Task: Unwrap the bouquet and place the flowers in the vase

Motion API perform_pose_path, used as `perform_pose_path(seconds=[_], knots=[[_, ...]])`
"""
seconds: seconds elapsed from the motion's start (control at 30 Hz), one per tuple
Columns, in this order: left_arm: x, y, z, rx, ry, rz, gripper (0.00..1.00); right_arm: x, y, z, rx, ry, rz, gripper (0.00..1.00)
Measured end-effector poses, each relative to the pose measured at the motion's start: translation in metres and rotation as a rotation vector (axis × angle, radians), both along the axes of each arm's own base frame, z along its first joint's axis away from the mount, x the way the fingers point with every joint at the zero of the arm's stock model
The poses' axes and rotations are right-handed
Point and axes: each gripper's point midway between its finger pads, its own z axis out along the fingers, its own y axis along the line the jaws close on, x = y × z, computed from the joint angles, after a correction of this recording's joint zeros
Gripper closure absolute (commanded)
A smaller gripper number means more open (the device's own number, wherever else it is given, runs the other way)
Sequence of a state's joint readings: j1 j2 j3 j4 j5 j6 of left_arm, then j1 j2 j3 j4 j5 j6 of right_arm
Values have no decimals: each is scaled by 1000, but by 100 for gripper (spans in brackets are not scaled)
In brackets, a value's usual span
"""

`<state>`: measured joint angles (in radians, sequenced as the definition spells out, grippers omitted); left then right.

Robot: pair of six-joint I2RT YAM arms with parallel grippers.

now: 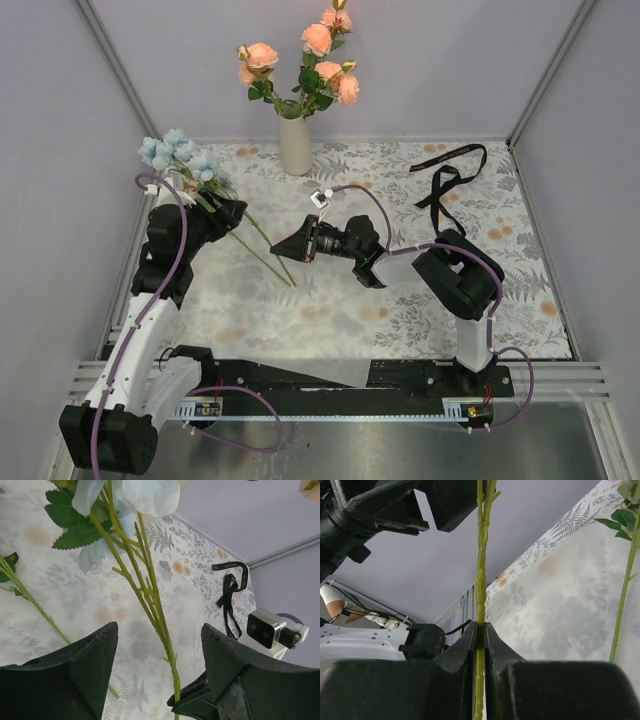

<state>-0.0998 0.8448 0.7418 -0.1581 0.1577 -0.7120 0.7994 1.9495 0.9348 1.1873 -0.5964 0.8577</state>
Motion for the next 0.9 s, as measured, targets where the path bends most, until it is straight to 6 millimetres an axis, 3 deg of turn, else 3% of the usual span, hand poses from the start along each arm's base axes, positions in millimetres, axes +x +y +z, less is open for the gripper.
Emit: perform_pose_path(seconds=[0.23,0.4,0.6,0.67,0.77,0.9], knots=[[9,-5,3,5,-30,-29,38,-7,-7,-1,6,9,3,100],[17,-11,-2,4,-27,-63,58,-11,-11,-5,7,19,4,100],[20,-15,-11,-8,-13,-86,90,-14,-14,-9,6,34,4,99],[21,-18,-11,-18,-13,-99,100,-15,-15,-11,3,40,3,95],[21,-23,-11,-27,-12,-128,100,-16,-16,-14,-4,46,0,90],[21,-27,-12,-26,-6,-156,100,-18,-20,-14,-14,53,-8,61]])
